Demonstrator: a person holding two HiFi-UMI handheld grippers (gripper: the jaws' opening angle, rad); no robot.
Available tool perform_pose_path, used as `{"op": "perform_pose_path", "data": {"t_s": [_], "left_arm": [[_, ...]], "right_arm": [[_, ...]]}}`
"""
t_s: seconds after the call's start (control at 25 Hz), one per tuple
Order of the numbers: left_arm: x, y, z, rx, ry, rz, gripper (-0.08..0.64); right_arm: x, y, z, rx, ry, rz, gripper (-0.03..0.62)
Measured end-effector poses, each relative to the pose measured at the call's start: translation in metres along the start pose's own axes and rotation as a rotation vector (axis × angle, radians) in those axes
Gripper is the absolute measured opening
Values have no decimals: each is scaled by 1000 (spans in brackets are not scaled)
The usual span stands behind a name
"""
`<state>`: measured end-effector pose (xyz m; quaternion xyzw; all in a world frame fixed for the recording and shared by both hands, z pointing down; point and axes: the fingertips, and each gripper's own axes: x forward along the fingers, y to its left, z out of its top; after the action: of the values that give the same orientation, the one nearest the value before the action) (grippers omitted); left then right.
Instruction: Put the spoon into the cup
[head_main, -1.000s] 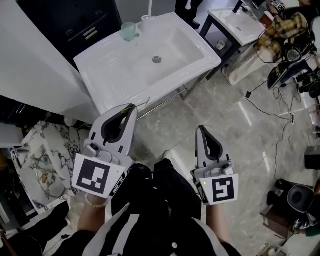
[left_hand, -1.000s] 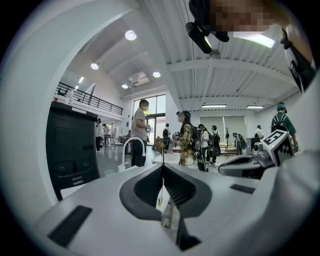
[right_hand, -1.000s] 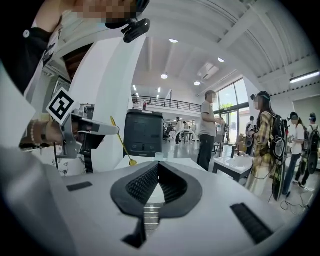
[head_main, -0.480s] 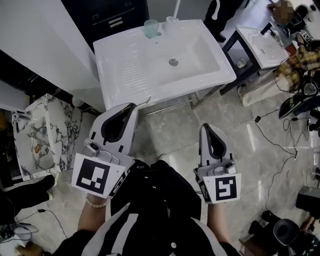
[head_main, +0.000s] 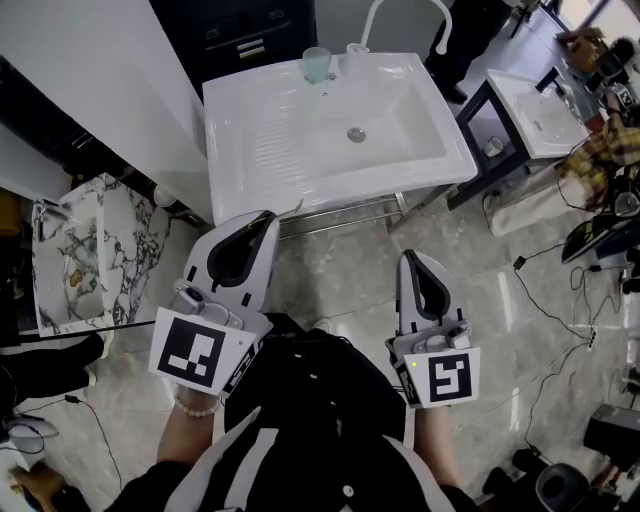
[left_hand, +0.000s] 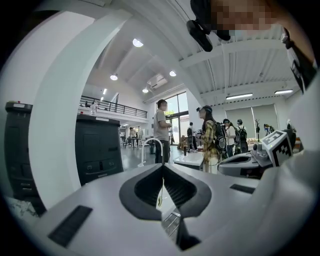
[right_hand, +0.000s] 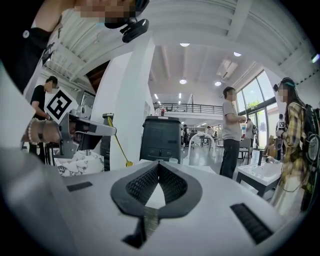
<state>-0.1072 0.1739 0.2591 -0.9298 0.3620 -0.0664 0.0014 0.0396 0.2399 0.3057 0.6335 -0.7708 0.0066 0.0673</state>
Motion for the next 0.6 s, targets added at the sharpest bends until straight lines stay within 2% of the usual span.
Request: {"op": "perform_pose_path", "data": {"t_s": [0.6], "left_arm": [[7,-11,4,27,10,28,6]], "right_arm": [[1,-16,-5,17,-8,23,0]]}}
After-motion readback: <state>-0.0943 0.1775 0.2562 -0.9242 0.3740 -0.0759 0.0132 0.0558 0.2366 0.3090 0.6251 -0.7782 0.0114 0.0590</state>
